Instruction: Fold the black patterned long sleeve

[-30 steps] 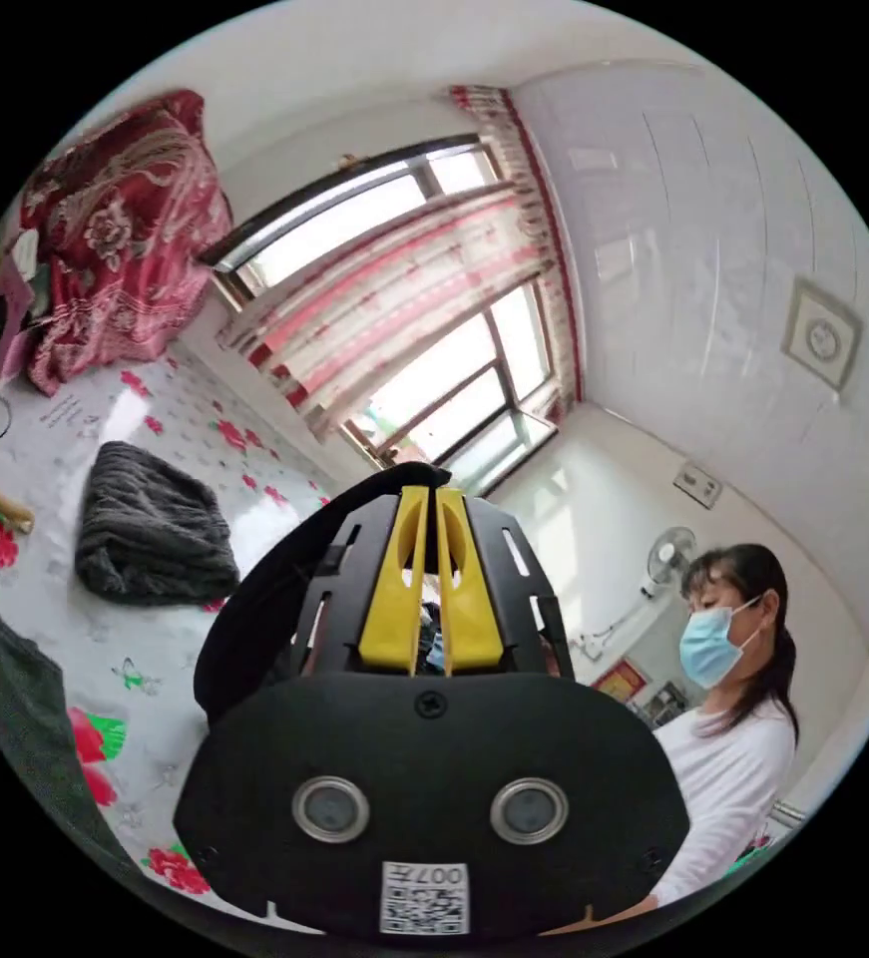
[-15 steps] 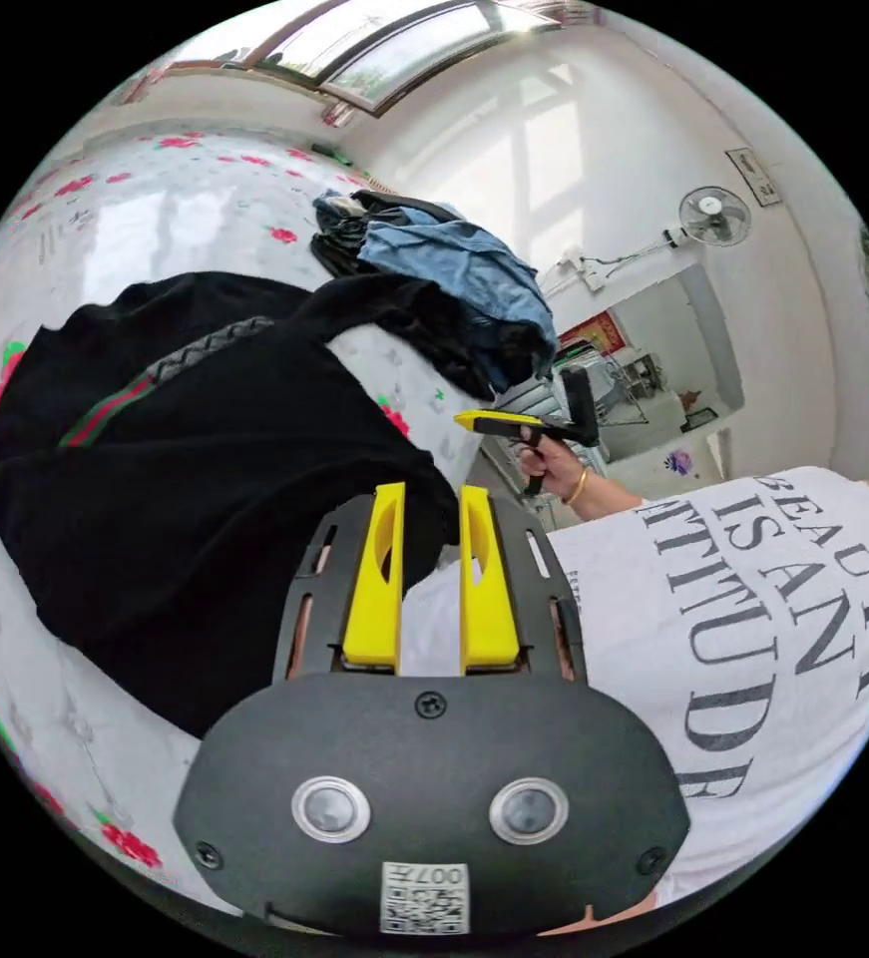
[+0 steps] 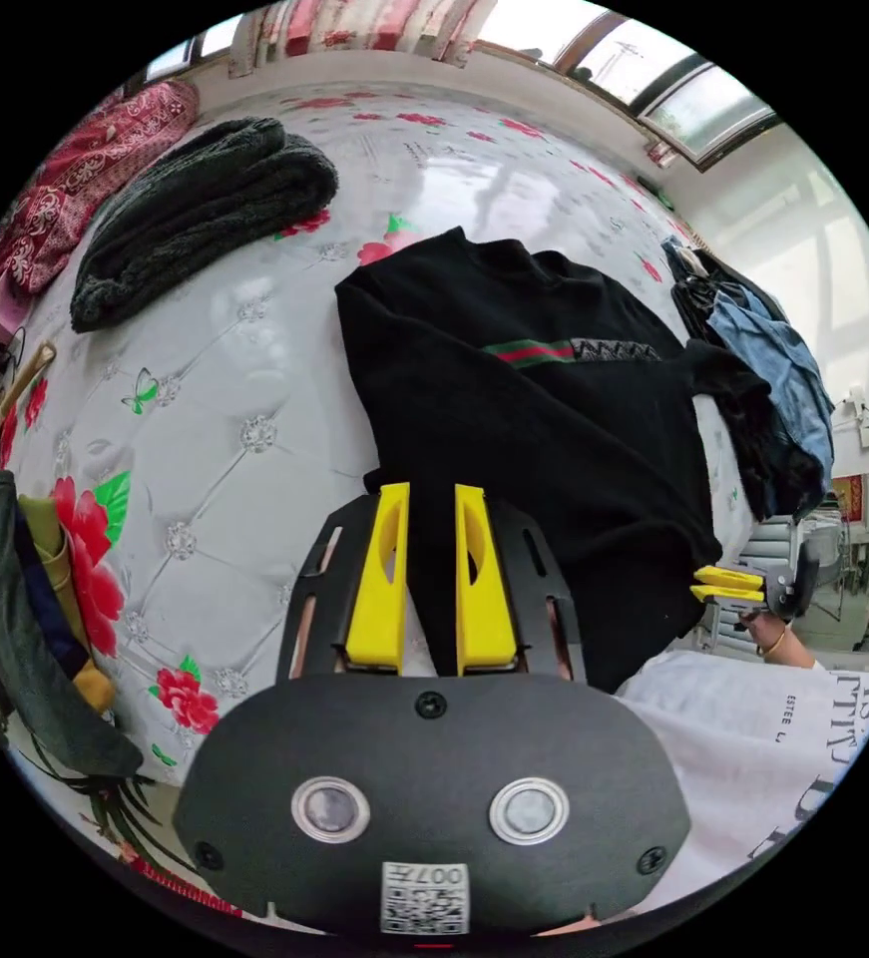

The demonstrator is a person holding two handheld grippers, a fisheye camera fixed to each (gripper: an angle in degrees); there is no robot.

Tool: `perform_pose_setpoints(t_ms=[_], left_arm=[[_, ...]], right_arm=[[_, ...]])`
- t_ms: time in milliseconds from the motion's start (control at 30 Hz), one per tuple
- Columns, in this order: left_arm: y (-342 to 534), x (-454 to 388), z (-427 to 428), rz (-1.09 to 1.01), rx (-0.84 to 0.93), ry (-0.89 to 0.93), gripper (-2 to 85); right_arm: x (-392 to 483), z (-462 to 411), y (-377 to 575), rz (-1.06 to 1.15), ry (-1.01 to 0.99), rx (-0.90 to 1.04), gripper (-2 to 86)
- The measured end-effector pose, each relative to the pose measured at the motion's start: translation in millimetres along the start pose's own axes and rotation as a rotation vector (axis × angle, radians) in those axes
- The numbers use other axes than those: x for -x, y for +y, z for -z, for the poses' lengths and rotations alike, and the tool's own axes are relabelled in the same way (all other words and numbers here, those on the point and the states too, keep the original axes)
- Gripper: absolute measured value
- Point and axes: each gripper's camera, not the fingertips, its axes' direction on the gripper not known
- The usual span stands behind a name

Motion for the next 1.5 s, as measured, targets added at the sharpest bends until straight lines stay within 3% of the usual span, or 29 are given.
perform_pose_setpoints(t_ms=[33, 100, 233, 333, 433, 567, 667, 767, 900, 1067, 1200, 1367, 1500], left_arm=[[-3, 0, -9, 0.013, 0.017, -0.042, 6.0], [-6, 0, -48, -0.011, 0.113, -0.13, 5.3], [4, 11, -51, 0.054, 0.062, -0.063, 5.3], [14, 14, -48, 0.068, 0.035, -0.042, 5.2], [38, 23, -22, 0.139, -0.047, -0.017, 4.2], [67, 18, 2, 0.144, -0.103, -0.013, 4.8], [85, 7, 5, 0.143, -0.075, 0.005, 4.9], [100, -8, -3, 0.125, -0.019, -0.014, 4.1], [115, -15, -20, 0.149, 0.065, -0.006, 0.9], [118, -12, -4, 0.177, 0.029, -0.026, -0.7], [124, -2, 29, 0.174, -0.035, -0.066, -0.9], [148, 18, 49, 0.215, -0.074, -0.034, -1.0], [171, 39, 53, 0.244, -0.079, 0.015, -1.0]], right_arm=[[6, -15, 1, 0.008, 0.043, 0.081, 1.0], [15, -2, 5, 0.033, 0.081, 0.043, 0.6], [33, 27, 14, 0.141, 0.14, 0.112, 1.1], [22, 43, 16, 0.11, 0.011, 0.158, 3.2], [-16, 96, 14, -0.007, -0.049, -0.023, 5.0], [-140, 190, 18, -0.441, -0.057, -0.47, 7.1], [-221, 239, 24, -0.69, 0.025, -0.674, 7.9], [-285, 276, 32, -0.885, 0.132, -0.769, 8.1], [-348, 286, 38, -1.019, -0.056, -0.898, 7.9], [-410, 276, 28, -1.198, -0.18, -0.932, 4.5], [-405, 333, 16, -1.075, -0.069, -1.019, 1.7], [-326, 427, 10, -0.677, 0.112, -1.186, 0.6], [-341, 404, 49, -0.851, 0.122, -1.166, 0.4]])
